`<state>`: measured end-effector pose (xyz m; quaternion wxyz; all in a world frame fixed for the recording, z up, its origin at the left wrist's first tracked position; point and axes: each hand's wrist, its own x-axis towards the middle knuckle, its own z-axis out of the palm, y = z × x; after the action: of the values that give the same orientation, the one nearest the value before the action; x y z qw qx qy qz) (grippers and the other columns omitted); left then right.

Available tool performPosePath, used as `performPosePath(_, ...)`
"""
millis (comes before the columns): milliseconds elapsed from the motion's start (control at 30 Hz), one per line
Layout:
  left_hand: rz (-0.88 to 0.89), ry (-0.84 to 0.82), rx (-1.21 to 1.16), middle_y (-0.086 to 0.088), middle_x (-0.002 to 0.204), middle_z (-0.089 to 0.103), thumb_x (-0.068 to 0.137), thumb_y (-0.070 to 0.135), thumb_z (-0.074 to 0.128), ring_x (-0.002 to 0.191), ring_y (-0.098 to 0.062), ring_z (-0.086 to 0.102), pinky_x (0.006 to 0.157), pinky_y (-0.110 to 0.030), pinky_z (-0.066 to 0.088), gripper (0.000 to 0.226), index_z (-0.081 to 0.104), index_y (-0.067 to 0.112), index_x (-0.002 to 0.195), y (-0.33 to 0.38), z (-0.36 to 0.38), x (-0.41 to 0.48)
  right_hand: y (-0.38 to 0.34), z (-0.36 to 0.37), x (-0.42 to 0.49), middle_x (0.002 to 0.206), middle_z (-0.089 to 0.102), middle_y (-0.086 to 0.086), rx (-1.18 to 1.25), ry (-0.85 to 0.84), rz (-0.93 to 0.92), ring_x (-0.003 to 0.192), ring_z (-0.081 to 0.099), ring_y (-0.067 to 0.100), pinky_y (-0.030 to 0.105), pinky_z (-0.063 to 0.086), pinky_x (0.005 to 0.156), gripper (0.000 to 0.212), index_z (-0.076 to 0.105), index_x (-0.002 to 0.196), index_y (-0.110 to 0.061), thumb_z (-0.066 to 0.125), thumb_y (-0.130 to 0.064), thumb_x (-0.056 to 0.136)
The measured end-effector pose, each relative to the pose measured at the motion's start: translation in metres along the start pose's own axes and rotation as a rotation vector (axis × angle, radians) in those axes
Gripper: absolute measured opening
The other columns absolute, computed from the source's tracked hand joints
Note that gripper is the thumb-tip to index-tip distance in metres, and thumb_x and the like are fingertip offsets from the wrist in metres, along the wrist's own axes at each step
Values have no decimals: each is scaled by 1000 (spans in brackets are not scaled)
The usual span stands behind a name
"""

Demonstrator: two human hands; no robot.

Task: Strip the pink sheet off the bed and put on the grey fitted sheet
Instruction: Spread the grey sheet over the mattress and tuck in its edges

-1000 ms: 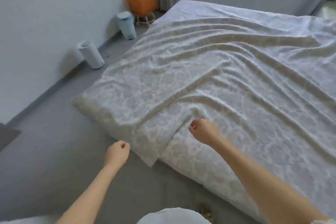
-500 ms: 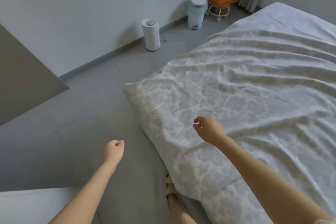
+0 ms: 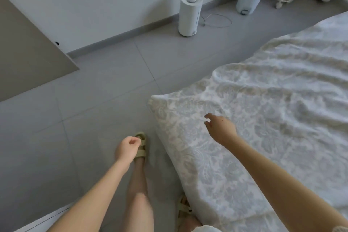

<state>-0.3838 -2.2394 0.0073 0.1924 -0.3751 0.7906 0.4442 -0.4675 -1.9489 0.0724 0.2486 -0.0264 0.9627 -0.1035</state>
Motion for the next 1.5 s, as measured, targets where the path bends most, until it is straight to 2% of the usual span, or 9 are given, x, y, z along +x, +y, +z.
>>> performPosePath(167, 75, -12, 111, -4, 114, 67, 87, 22, 64, 107, -23, 59, 89, -32, 43, 22, 65, 15, 109, 42, 0, 107, -34, 13, 101, 112, 63, 5, -177, -62, 56, 77, 58, 22, 27, 34, 51, 45, 27, 146, -19, 35, -25, 103)
performPosePath(367, 220, -358, 443, 0, 150, 36, 81, 24, 69, 135, -24, 35, 108, -35, 32, 77, 29, 26, 147, 78, 20, 226, -49, 40, 199, 106, 57, 1, -567, -162, 78, 72, 49, 16, 25, 32, 51, 71, 7, 151, -15, 44, -2, 92)
performPosePath(533, 311, -677, 623, -4, 87, 63, 80, 38, 69, 93, -29, 58, 92, -37, 41, 24, 57, 17, 79, 74, 37, 277, -50, 46, 227, 71, 63, 1, -734, -199, -87, 59, 59, 15, 25, 37, 50, 15, 60, 92, -6, 65, -1, 78)
performPosePath(667, 414, -753, 394, 1, 63, 45, 90, 27, 60, 61, -18, 44, 62, -32, 31, 36, 35, 20, 65, 86, 13, 284, -35, 31, 231, 32, 30, -3, -580, -75, -221, 28, 24, 13, 17, 28, 35, 44, 47, 43, -9, 78, 18, 29)
performPosePath(833, 720, -526, 197, 3, 52, 36, 93, 27, 52, 52, -10, 40, 51, -20, 27, 28, 42, 15, 70, 162, -38, 268, -24, -41, 234, 41, 47, 9, -514, 199, -111, 37, 46, 24, 19, 34, 42, 20, 54, 57, -4, 57, -1, 76)
performPosePath(967, 813, -380, 242, 2, 53, 35, 93, 23, 56, 51, -17, 35, 52, -30, 27, 28, 43, 10, 72, 213, -23, 290, -19, -80, 262, 43, 48, 17, -462, 366, 5, 39, 46, 27, 19, 21, 51, 18, 58, 60, 1, 56, 0, 78)
performPosePath(1133, 582, -317, 392, -4, 64, 46, 92, 24, 56, 71, -29, 49, 59, -32, 27, 31, 45, 14, 64, 190, 30, 346, -19, -35, 315, 59, 57, 25, -459, 199, 93, 54, 57, 37, 27, 28, 53, 18, 57, 70, 4, 47, -6, 80)
performPosePath(1333, 351, -304, 656, -13, 124, 54, 90, 43, 54, 117, -35, 48, 92, -40, 41, 41, 52, 18, 123, 157, 72, 374, -30, 7, 366, 101, 63, 24, -434, -19, 269, 93, 59, 41, 34, 35, 66, 30, 56, 116, -3, 44, 0, 89)
performPosePath(1500, 119, -360, 726, -19, 86, 66, 93, 61, 29, 88, -34, 63, 69, -35, 48, 69, 64, 1, 89, 129, 59, 324, -34, 6, 385, 126, 52, 19, -535, -46, 291, 115, 48, 38, 40, 40, 80, 55, 40, 134, -8, 45, -46, 94)
